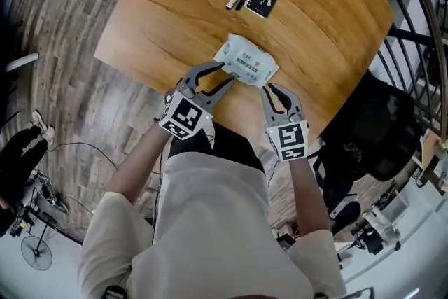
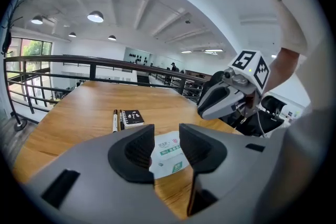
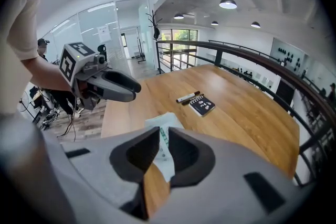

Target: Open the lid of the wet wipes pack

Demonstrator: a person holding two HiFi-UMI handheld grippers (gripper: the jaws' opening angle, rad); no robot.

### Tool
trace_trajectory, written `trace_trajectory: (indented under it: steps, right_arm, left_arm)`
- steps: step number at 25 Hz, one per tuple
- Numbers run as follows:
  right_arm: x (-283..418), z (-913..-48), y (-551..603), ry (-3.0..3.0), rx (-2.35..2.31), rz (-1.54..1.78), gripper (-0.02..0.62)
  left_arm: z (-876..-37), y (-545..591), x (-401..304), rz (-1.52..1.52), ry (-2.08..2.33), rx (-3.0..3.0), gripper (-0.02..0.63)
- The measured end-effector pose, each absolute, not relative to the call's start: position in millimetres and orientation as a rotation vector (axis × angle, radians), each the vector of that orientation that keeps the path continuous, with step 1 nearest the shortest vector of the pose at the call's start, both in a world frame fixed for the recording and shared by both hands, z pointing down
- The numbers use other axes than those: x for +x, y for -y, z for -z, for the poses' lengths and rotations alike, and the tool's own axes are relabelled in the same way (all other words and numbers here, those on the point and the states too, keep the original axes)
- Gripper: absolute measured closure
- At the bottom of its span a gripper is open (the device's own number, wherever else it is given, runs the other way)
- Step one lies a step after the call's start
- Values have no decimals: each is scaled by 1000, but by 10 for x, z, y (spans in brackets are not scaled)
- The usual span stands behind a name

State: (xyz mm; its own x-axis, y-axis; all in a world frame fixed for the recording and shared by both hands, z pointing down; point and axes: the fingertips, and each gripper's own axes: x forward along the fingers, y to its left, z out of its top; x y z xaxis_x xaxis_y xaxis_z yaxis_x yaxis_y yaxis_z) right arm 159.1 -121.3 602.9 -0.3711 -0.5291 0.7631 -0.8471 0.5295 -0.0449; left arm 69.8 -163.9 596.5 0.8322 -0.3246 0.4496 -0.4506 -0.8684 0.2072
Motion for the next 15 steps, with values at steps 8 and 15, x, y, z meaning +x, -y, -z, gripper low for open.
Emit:
trace_trajectory:
  steps: [8, 15]
  right_arm:
    - [1484, -6586, 1332, 2050, 998, -495, 557]
    - [1382, -6952, 1351, 2000, 864, -285, 557]
  left_arm:
    - [-6532, 1698, 837, -754, 498, 2795, 456]
    - [-6886, 1721, 969, -905, 377, 2912, 450]
